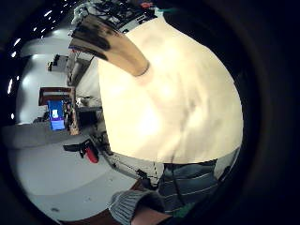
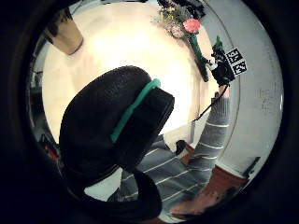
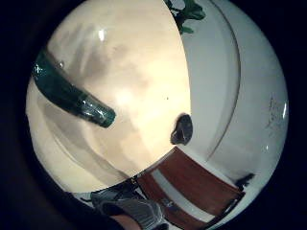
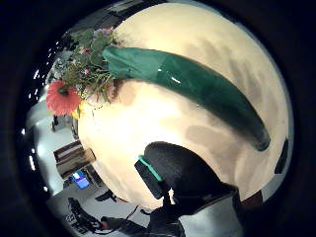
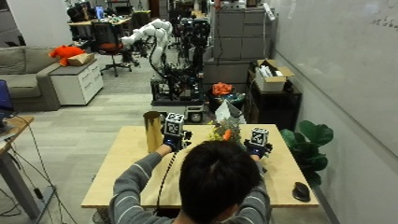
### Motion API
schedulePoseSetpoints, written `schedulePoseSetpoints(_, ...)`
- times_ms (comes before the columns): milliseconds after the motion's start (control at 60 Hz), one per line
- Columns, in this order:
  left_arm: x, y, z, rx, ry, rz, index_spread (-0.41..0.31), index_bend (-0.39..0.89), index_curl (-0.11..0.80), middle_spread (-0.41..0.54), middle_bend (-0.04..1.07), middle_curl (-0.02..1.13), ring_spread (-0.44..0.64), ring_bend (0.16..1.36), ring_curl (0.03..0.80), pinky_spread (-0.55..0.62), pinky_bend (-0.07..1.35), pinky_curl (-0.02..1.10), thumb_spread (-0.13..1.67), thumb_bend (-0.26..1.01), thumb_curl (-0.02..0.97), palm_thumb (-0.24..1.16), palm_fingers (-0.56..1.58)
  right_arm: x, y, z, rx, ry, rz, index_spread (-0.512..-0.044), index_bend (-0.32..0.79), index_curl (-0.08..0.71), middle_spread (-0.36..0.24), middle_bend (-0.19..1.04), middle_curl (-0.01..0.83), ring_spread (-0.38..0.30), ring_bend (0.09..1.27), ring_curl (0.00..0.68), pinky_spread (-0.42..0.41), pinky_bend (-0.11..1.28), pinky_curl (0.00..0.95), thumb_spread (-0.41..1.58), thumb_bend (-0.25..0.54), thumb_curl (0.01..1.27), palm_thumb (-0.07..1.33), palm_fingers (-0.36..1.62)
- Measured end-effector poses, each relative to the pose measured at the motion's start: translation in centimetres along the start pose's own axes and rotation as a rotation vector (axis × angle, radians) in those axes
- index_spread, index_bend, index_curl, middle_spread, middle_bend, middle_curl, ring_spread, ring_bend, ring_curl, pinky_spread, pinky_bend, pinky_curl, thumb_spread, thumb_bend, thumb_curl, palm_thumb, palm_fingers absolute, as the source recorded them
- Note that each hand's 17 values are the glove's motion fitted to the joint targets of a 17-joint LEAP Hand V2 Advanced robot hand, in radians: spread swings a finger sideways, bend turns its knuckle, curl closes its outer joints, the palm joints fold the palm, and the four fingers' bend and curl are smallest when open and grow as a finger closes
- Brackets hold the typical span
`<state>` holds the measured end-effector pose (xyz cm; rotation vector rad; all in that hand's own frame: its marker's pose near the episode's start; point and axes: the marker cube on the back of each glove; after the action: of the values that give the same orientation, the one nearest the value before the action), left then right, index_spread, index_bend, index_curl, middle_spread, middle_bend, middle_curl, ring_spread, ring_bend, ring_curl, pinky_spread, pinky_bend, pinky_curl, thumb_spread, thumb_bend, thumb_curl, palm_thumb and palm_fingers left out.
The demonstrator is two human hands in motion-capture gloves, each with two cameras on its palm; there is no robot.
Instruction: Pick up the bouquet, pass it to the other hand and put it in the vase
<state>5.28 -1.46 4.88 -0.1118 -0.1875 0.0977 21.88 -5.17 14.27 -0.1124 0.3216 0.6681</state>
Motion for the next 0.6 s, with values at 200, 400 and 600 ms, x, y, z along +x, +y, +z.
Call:
schedulePoseSetpoints(200,0.6,1.1,-0.1,-0.025,0.022,0.04,0.003,0.17,0.38,0.277,0.17,0.27,0.45,0.42,0.262,0.44,0.41,0.33,1.12,-0.02,0.248,0.01,0.2,0.0,0.6,1.4,-0.009,-0.02,-0.045,-0.416,0.12,0.228,-0.043,0.11,0.106,0.145,0.14,-0.002,0.278,0.18,0.234,0.98,-0.031,0.27,0.27,-0.35)
schedulePoseSetpoints(400,0.8,1.5,-0.5,-0.005,0.017,0.038,0.003,0.17,0.377,0.278,0.17,0.27,0.45,0.42,0.264,0.44,0.41,0.34,1.12,-0.02,0.248,0.01,0.2,0.3,1.4,2.0,-0.011,-0.064,-0.129,-0.418,0.12,0.204,-0.041,0.11,0.097,0.158,0.14,-0.001,0.282,0.18,0.239,0.97,-0.028,0.28,0.27,-0.34)
schedulePoseSetpoints(600,1.4,1.8,-0.4,-0.01,0.049,0.084,0.003,0.17,0.375,0.278,0.17,0.27,0.45,0.42,0.264,0.44,0.41,0.34,1.12,-0.02,0.248,0.01,0.2,1.6,1.6,2.9,-0.039,-0.066,-0.054,-0.421,0.12,0.189,-0.052,0.12,0.099,0.158,0.15,0.005,0.282,0.16,0.235,0.97,-0.026,0.29,0.28,-0.32)
